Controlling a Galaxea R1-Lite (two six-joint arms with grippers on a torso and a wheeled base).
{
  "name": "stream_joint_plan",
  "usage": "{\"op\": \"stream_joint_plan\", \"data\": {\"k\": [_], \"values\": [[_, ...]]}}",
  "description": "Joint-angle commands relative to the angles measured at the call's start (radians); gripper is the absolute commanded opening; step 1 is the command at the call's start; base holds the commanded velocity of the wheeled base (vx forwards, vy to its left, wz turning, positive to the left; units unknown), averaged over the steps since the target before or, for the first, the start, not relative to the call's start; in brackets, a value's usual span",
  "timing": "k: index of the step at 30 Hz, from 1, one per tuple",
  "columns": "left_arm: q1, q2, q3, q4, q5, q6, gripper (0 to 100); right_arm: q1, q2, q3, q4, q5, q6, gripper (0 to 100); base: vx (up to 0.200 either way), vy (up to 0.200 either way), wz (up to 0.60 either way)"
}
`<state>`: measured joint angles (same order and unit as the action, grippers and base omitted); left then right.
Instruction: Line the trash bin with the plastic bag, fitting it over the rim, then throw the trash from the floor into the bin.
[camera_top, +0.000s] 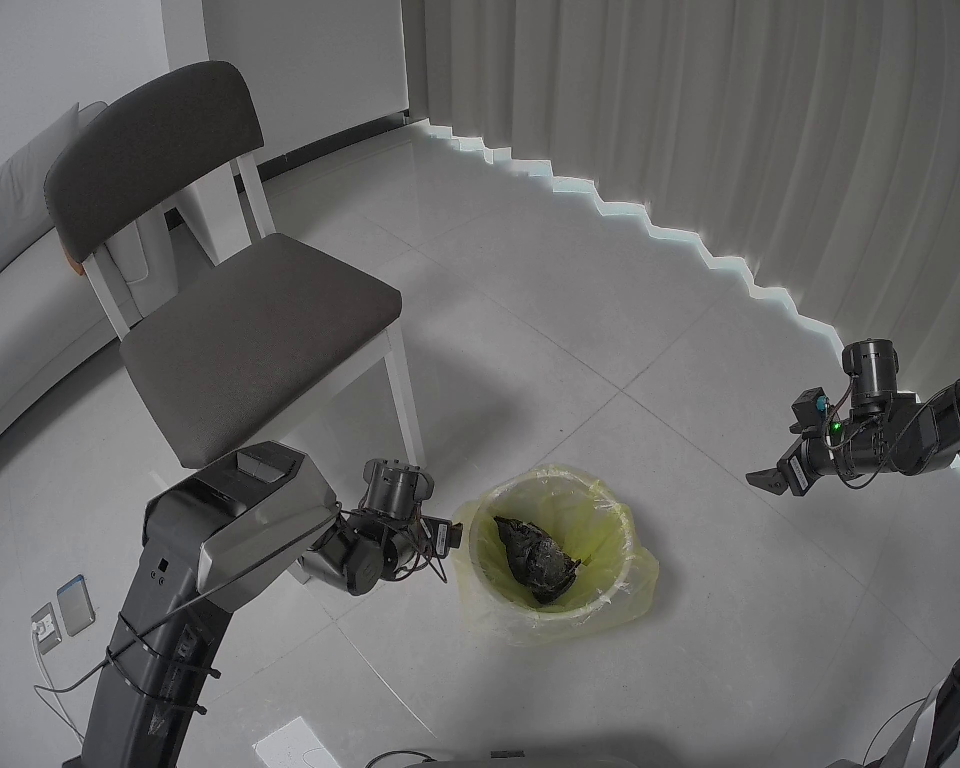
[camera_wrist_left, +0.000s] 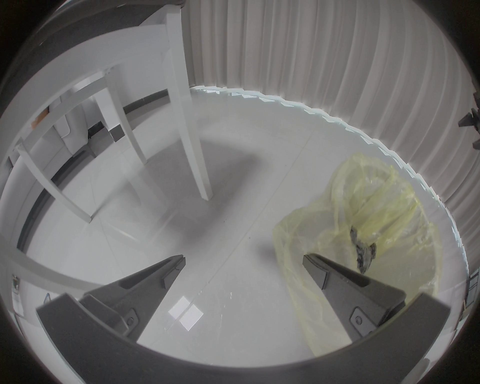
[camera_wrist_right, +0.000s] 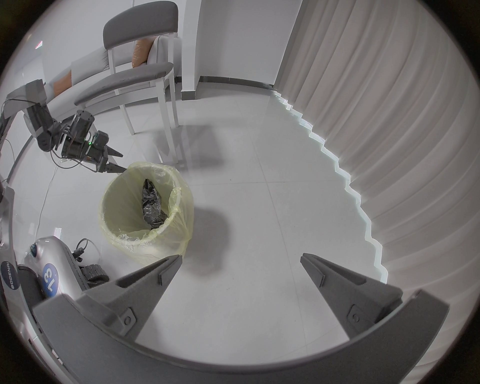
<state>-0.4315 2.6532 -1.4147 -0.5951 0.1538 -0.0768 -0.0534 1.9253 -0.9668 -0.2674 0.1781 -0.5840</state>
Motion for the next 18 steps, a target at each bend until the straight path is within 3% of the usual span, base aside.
{"op": "stream_joint_plan", "data": {"k": [1, 8, 18], "values": [[0.002, 0.028, -0.109, 0.051, 0.000, 0.014, 100, -0.008, 0.009, 0.008, -0.004, 0.003, 0.000, 100, 0.000, 0.000, 0.00], [0.042, -0.102, 0.034, 0.011, -0.025, 0.008, 100, -0.042, -0.005, 0.025, -0.006, 0.061, 0.004, 100, 0.000, 0.000, 0.00], [0.059, -0.404, 0.430, -0.166, -0.074, 0.012, 100, -0.062, -0.129, 0.106, -0.030, 0.064, 0.046, 100, 0.000, 0.000, 0.00]]}}
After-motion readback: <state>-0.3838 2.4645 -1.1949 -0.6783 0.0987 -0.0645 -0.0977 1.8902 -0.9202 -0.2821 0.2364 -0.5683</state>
